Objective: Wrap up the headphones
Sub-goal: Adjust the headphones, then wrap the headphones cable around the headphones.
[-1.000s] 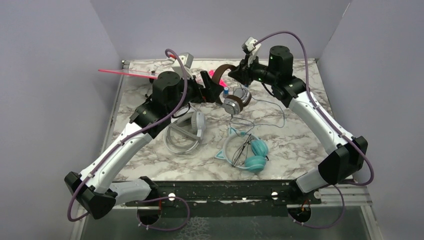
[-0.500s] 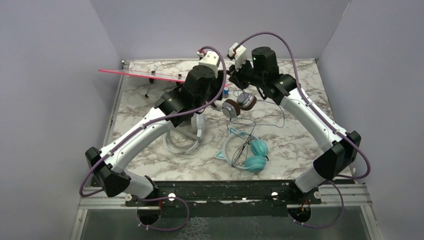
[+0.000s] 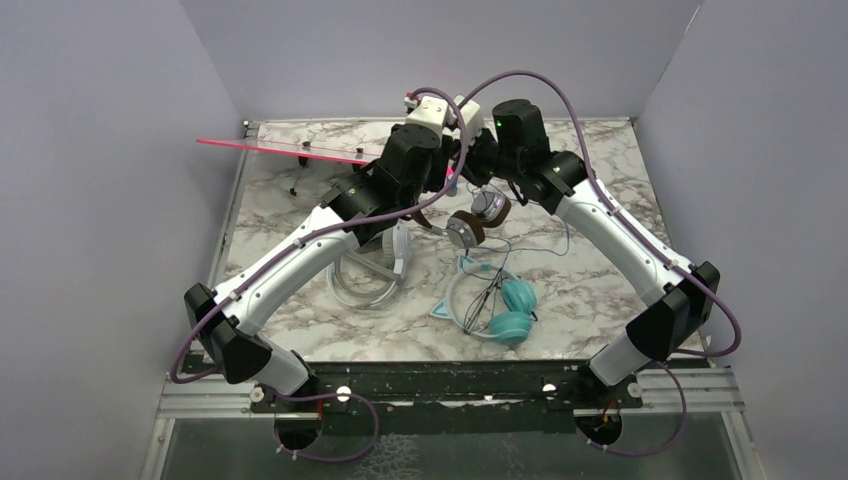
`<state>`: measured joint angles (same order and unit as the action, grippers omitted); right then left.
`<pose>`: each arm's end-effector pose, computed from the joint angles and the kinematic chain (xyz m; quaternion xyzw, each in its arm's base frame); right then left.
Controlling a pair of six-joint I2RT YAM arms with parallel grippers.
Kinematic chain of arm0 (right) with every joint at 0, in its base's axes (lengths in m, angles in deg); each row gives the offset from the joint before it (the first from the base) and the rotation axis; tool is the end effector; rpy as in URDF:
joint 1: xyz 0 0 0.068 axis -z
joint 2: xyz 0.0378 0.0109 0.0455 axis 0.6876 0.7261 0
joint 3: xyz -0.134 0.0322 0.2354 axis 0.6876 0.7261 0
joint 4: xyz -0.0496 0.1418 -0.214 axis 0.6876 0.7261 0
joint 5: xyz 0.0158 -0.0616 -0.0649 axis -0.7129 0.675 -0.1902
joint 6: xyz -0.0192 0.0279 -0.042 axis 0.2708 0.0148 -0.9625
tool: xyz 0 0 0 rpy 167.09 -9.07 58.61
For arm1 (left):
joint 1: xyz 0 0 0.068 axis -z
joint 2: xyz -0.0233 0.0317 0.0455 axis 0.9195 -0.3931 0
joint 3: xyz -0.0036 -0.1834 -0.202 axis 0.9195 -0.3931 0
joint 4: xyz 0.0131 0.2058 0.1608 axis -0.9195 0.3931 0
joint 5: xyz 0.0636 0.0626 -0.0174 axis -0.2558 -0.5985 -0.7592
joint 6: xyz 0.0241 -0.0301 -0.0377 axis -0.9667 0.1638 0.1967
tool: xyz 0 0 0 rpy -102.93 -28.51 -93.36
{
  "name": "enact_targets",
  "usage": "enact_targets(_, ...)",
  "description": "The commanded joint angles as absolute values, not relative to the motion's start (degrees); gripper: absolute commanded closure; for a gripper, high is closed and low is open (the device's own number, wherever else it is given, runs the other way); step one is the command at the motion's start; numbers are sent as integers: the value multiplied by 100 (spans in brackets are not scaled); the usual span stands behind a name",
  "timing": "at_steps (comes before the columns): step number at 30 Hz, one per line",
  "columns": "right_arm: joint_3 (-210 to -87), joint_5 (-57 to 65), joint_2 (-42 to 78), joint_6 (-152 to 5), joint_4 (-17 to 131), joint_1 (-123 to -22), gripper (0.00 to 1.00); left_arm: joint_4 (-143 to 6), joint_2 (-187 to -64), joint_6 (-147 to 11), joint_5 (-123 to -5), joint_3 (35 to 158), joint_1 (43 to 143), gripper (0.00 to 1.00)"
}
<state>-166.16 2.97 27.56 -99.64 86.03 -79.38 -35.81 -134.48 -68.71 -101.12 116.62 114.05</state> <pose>0.2903 0.2171 0.4010 -0.4289 0.7324 0.1363 0.5109 0.2345 -0.2279 0.4293 0.1187 0.8093 -0.0818 0.5695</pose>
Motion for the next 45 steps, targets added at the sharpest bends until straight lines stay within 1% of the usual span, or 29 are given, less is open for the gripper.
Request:
enact_targets(1, -16807, 403, 2570, -10024, 8535, -7970, 99, -3465, -13410, -7000, -10198, 11664, 11373, 46)
enact_targets(4, -16813, 516, 2545, -10053, 8540, -7965, 99, -3316, -13177, -6967, -10177, 11418, 11377, 36)
enact_targets(6, -16832, 506, 2520, -10070, 8552, -7966, 99, -3260, -13003, -6922, -10146, 11219, 11377, 35)
enact_targets(8, -16852, 470, 2508, -10077, 8552, -7966, 99, -3251, -12909, -6889, -10111, 11064, 11374, 37)
enact_targets(12, -16984, 355, 2561, -10050, 8613, -7972, 99, -3222, -12951, -6822, -10041, 11076, 11371, 40)
enact_targets(13, -16991, 308, 2563, -10065, 8621, -7988, 99, -3244, -12972, -6861, -10056, 11104, 11366, 43)
enact_targets(15, -16942, 176, 2519, -10133, 8587, -8057, 99, -3271, -13065, -6908, -10033, 11235, 11326, 56)
enact_targets(16, -16914, 157, 2503, -10167, 8567, -8086, 99, -3293, -13112, -6924, -10024, 11312, 11311, 67)
enact_targets(17, -16878, 122, 2489, -10177, 8550, -8108, 99, -3341, -13158, -6950, -10011, 11364, 11302, 80)
enact_targets(19, -16773, 83, 2396, -10081, 8450, -8122, 99, -3365, -13244, -6988, -10068, 11470, 11263, 99)
enact_targets(20, -16716, 49, 2333, -10023, 8387, -8115, 93, -3359, -13256, -6978, -10111, 11504, 11238, 100)
enact_targets(22, -16644, 40, 2220, -9897, 8285, -8107, 70, -3436, -13174, -6804, -10139, 11491, 11159, 100)
enact_targets(24, -16679, 253, 2146, -9593, 8279, -8103, 61, -3631, -13047, -6554, -9826, 11426, 10967, 100)
enact_targets(27, -16984, 661, 2125, -9143, 8645, -8023, 39, -3730, -12996, -6176, -9202, 11481, 10547, 100)
enact_targets(31, -17124, 909, 1797, -8650, 8923, -7794, 19, -3782, -13035, -5897, -8702, 11629, 10210, 100)
enact_targets(36, -17263, 497, 1189, -8301, 9009, -7541, 7, -3783, -13234, -5756, -8522, 11846, 9929, 100)
enact_targets(38, -17389, 511, 1109, -8216, 9143, -7412, 4, -3780, -13295, -5673, -8516, 11973, 9798, 100)
enact_targets(40, -17200, 270, 1016, -8076, 9057, -7063, 3, -3787, -13327, -5538, -8511, 12138, 9647, 100)
enact_targets(41, -16976, -61, 943, -7934, 8928, -6710, 3, -3781, -13343, -5430, -8538, 12229, 9582, 100)
enact_targets(43, -16041, -1055, 696, -7468, 8337, -5884, 5, -3750, -13398, -5278, -8559, 12433, 9443, 100)
enact_targets(45, -14885, -2053, 241, -6946, 7103, -5242, 5, -3658, -13475, -5128, -8549, 12692, 9320, 100)
